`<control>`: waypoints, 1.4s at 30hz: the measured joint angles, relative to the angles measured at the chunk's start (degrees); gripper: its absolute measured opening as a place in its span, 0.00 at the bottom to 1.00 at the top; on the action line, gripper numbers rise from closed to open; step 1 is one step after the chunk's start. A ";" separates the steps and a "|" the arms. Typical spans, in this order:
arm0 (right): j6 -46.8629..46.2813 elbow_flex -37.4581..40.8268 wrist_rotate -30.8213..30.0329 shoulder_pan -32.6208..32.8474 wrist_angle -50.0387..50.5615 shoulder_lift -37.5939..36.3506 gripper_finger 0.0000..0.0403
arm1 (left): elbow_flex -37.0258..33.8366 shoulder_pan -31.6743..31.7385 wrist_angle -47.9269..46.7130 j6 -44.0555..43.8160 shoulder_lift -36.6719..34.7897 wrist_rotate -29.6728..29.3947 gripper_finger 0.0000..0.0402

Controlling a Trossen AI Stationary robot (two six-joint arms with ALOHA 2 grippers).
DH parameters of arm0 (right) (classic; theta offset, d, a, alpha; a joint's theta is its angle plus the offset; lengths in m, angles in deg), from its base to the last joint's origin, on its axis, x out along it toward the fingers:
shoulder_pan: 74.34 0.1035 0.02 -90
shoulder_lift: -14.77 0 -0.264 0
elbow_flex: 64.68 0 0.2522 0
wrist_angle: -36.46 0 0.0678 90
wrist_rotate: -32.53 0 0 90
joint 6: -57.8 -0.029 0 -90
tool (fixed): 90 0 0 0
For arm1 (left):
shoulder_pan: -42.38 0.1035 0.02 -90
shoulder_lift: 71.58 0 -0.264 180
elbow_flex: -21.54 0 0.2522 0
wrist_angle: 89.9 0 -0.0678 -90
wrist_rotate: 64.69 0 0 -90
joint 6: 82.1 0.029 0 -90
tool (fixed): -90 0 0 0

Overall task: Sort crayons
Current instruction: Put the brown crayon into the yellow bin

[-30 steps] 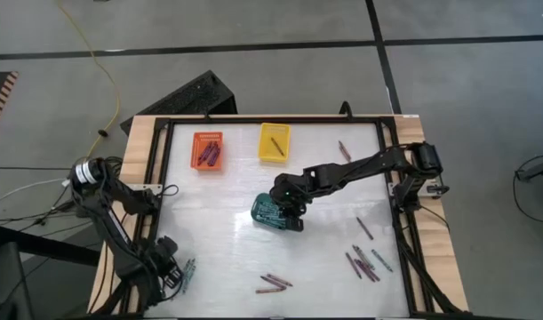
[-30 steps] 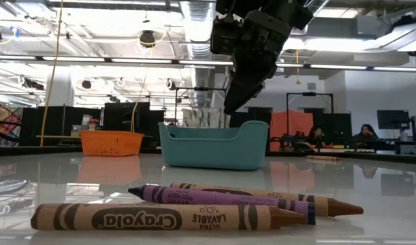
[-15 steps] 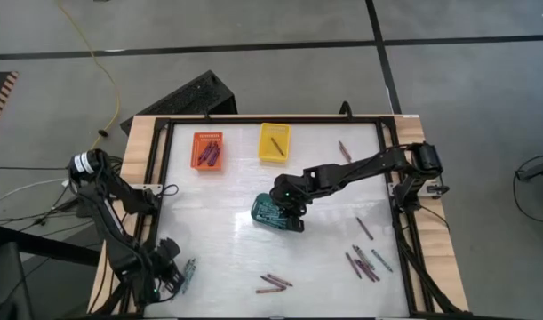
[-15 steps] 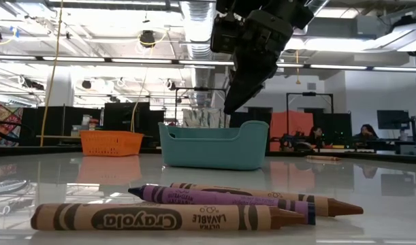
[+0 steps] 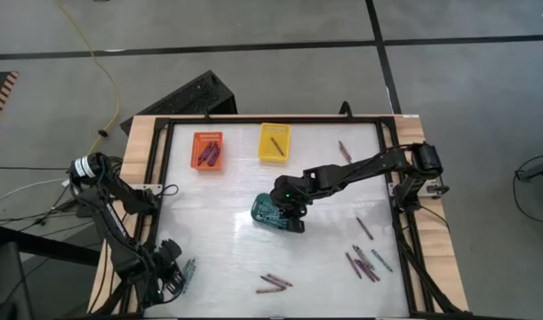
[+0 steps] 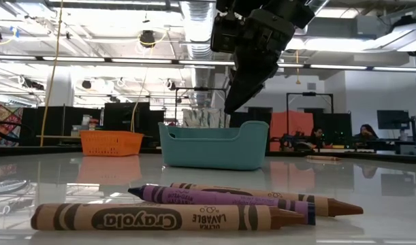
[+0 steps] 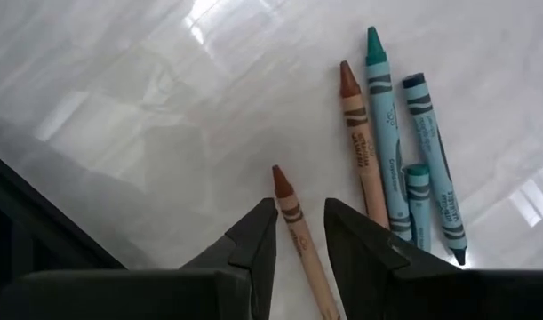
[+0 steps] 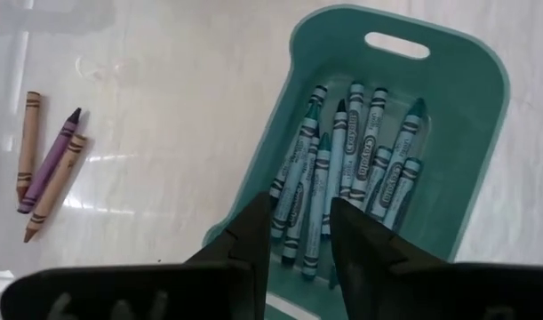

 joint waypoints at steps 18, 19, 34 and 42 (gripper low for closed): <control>0.00 0.00 -0.06 0.99 1.14 0.00 0.28 | -4.28 0.55 6.08 0.92 -0.13 2.18 0.22; 0.00 0.00 -0.05 0.99 1.24 0.00 0.28 | -4.58 0.57 6.54 1.14 -0.17 2.48 0.22; 0.02 0.00 -0.06 1.30 1.23 -0.02 0.28 | -6.00 4.96 9.17 7.66 0.01 6.81 0.02; 0.07 0.00 -0.06 1.40 1.26 -0.02 0.28 | -7.25 5.23 10.26 8.67 -2.07 3.73 0.01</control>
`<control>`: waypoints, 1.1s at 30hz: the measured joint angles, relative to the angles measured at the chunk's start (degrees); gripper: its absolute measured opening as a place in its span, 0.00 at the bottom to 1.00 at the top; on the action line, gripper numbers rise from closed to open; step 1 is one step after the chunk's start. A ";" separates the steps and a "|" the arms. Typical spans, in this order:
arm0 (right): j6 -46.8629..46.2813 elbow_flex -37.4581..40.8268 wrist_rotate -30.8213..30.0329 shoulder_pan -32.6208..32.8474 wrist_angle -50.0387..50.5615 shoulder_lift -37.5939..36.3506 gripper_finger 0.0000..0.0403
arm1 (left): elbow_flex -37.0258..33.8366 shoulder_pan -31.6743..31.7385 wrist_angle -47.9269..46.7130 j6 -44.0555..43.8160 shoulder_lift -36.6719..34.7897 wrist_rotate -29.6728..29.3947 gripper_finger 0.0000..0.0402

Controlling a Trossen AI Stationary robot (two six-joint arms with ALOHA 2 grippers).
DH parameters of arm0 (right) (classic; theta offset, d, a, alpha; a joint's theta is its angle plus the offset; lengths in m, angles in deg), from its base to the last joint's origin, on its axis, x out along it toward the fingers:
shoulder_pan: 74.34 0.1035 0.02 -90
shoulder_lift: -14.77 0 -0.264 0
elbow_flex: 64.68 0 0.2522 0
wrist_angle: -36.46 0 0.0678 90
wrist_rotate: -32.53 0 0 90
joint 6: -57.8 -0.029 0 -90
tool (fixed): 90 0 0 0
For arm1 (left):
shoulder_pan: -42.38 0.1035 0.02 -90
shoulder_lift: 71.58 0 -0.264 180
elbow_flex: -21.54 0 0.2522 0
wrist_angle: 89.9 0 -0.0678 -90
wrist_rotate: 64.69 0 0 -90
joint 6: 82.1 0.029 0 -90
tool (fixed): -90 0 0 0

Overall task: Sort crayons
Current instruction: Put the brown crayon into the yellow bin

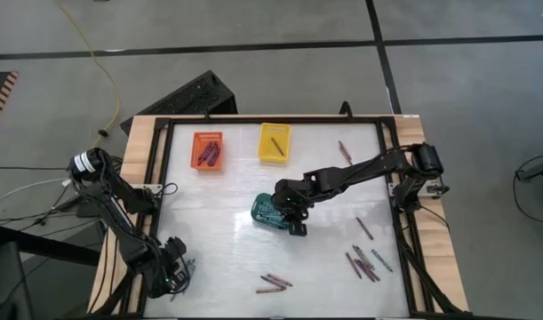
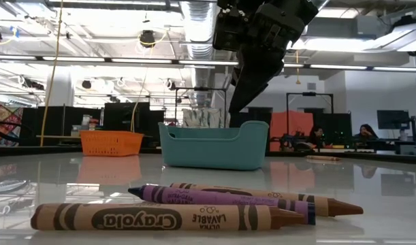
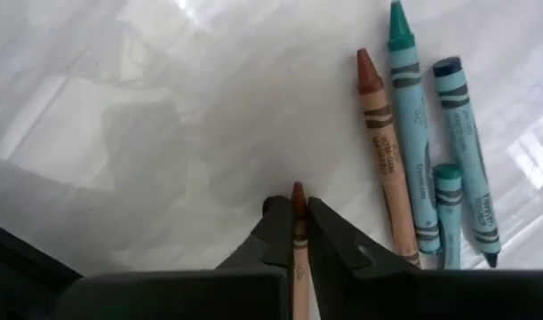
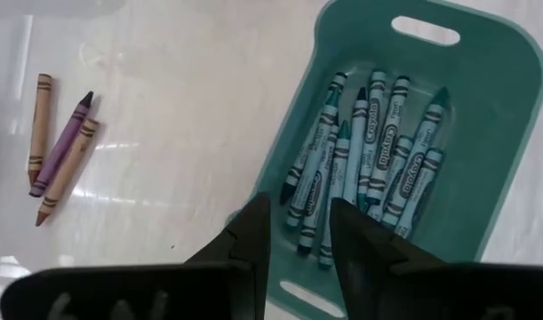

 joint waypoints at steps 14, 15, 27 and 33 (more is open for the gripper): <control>0.15 0.00 -0.01 -0.04 2.51 0.00 0.28 | 1.75 5.32 -18.03 9.86 -13.60 -18.50 0.00; 0.22 0.00 -0.02 -0.04 2.88 0.00 0.28 | 2.44 6.19 -19.00 11.81 -14.15 -20.17 0.00; -2.04 0.00 -5.40 -0.10 7.80 -0.99 0.28 | 6.27 23.70 -6.07 54.54 -15.99 -43.76 0.00; -6.11 0.00 -9.73 2.24 10.54 -4.43 0.28 | 6.29 35.38 12.85 84.75 -15.97 -43.52 0.00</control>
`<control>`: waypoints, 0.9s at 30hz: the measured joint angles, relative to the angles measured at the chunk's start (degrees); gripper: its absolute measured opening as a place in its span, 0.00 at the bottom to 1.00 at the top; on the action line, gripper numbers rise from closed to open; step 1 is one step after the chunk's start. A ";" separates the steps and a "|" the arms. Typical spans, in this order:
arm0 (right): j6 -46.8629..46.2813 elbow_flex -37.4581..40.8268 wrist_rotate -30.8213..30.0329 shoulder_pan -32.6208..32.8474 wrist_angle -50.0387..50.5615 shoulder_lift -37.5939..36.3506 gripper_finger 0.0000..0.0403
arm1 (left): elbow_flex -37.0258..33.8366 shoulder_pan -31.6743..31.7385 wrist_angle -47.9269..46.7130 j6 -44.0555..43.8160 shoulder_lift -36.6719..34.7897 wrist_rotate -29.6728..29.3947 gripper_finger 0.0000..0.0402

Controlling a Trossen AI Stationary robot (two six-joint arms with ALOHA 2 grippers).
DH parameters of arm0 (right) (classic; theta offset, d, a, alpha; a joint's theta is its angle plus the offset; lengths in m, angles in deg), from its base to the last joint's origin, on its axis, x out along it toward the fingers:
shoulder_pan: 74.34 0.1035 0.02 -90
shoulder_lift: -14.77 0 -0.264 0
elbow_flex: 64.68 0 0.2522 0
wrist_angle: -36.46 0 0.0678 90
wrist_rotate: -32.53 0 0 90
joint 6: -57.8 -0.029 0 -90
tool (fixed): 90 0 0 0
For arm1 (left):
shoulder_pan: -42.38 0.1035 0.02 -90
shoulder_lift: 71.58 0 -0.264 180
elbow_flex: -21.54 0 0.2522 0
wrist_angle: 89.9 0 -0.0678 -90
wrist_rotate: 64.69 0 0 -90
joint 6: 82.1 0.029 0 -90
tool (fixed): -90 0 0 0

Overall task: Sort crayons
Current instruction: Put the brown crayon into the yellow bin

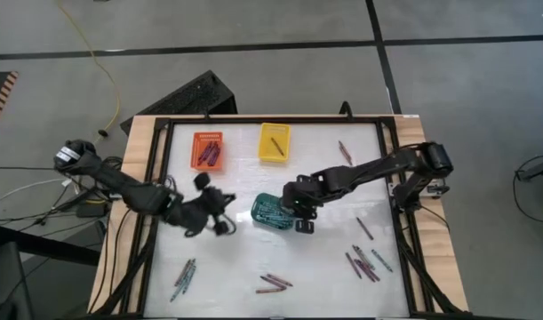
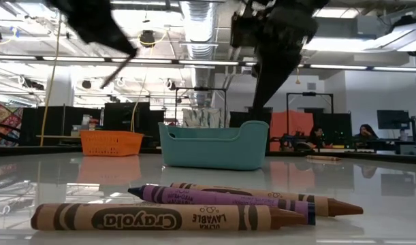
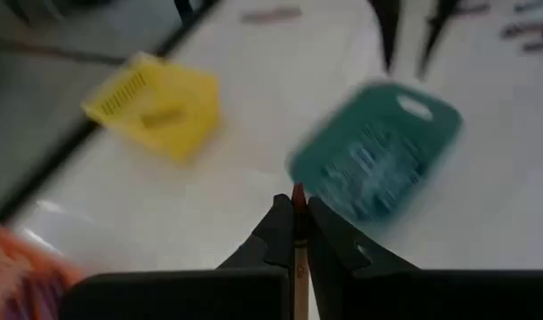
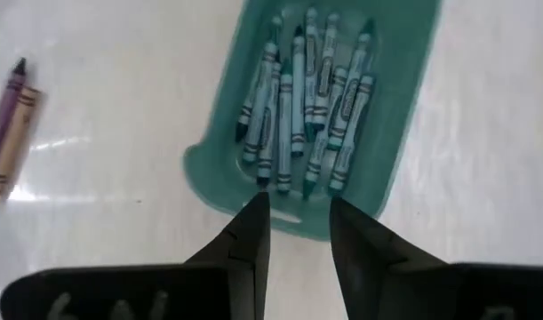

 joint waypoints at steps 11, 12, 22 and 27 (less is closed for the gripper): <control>-11.16 0.00 -14.06 8.68 10.88 -7.79 0.28 | 0.04 23.92 23.64 21.61 2.48 18.66 0.00; -12.76 0.00 -15.80 9.65 12.54 -7.94 0.28 | 0.04 25.83 25.73 22.02 3.30 20.75 0.00; -25.35 2.38 -28.17 13.80 21.98 -7.00 0.28 | 4.70 42.27 33.45 21.32 17.50 35.09 0.00; -25.51 9.61 -28.54 8.53 16.27 -7.83 0.28 | 10.49 47.39 33.94 23.50 25.83 39.38 0.00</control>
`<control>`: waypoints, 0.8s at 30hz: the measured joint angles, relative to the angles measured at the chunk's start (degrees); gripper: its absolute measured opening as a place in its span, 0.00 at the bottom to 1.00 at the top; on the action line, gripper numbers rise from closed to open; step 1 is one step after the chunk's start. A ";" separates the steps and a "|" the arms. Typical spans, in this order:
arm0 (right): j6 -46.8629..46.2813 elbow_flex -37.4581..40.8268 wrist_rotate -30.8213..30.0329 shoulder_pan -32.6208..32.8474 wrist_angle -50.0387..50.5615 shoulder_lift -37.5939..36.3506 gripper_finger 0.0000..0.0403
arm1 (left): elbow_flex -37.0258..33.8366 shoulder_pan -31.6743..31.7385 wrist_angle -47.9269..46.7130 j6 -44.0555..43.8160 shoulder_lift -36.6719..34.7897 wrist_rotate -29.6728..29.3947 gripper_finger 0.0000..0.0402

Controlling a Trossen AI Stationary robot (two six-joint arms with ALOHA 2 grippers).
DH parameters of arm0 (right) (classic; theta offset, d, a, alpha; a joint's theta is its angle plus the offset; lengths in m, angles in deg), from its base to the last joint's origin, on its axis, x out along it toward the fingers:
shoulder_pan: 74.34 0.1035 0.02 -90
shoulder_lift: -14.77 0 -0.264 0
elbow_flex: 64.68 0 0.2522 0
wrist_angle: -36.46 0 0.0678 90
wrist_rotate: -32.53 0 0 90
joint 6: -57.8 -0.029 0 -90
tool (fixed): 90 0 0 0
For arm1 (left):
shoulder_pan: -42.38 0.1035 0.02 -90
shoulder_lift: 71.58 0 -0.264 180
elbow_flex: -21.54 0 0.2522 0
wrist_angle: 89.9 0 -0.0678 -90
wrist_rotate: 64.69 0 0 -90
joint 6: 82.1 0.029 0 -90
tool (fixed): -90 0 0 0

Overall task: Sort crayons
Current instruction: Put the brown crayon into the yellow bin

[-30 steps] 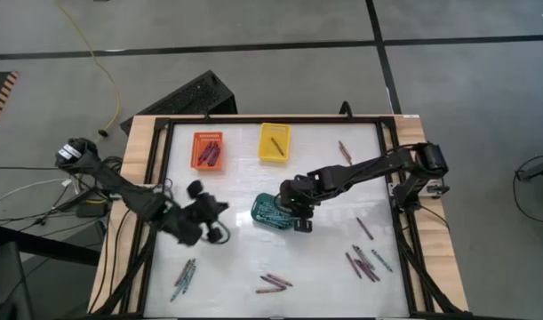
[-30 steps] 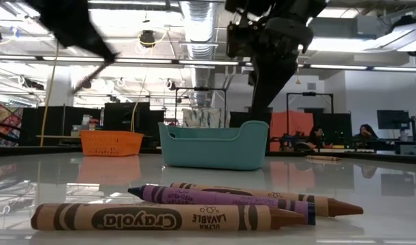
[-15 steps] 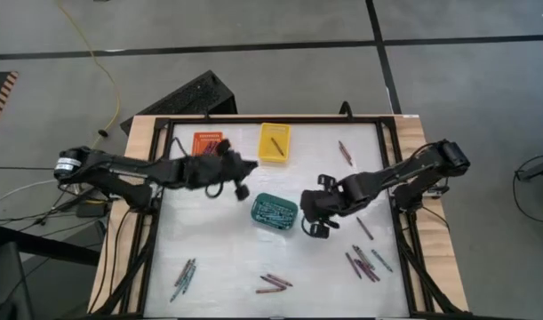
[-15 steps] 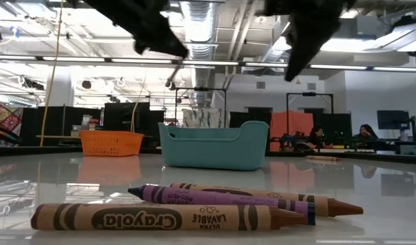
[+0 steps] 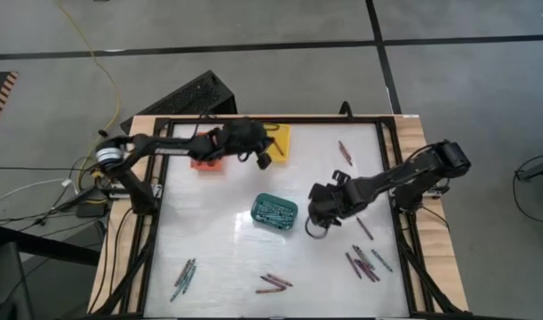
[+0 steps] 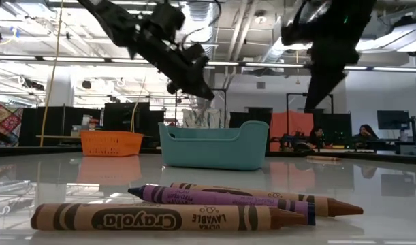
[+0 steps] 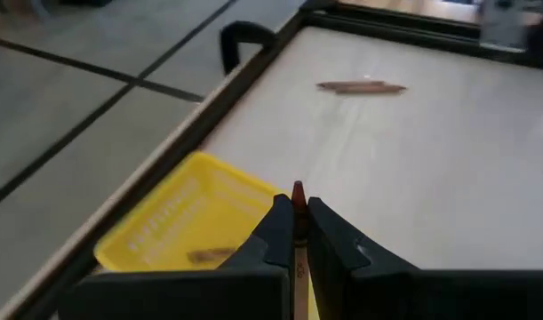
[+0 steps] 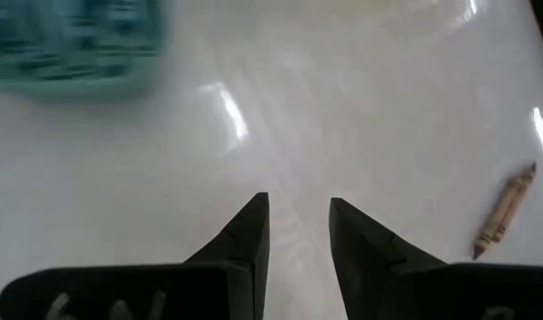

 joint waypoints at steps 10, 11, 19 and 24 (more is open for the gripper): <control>1.33 7.56 0.39 -13.39 -1.67 -2.45 0.28 | 11.17 10.36 -0.20 -2.98 13.38 9.86 0.00; 1.45 8.33 0.47 -14.90 -1.64 -3.29 0.28 | 11.95 10.90 -0.32 -3.46 14.36 10.96 0.00; 7.76 15.57 7.29 -29.89 -5.77 -11.99 0.28 | 14.54 13.22 -1.22 -5.46 17.64 13.57 0.01; 13.04 19.03 12.29 -40.39 -9.26 -15.78 0.28 | 14.67 13.70 -0.65 -6.16 17.64 13.58 0.12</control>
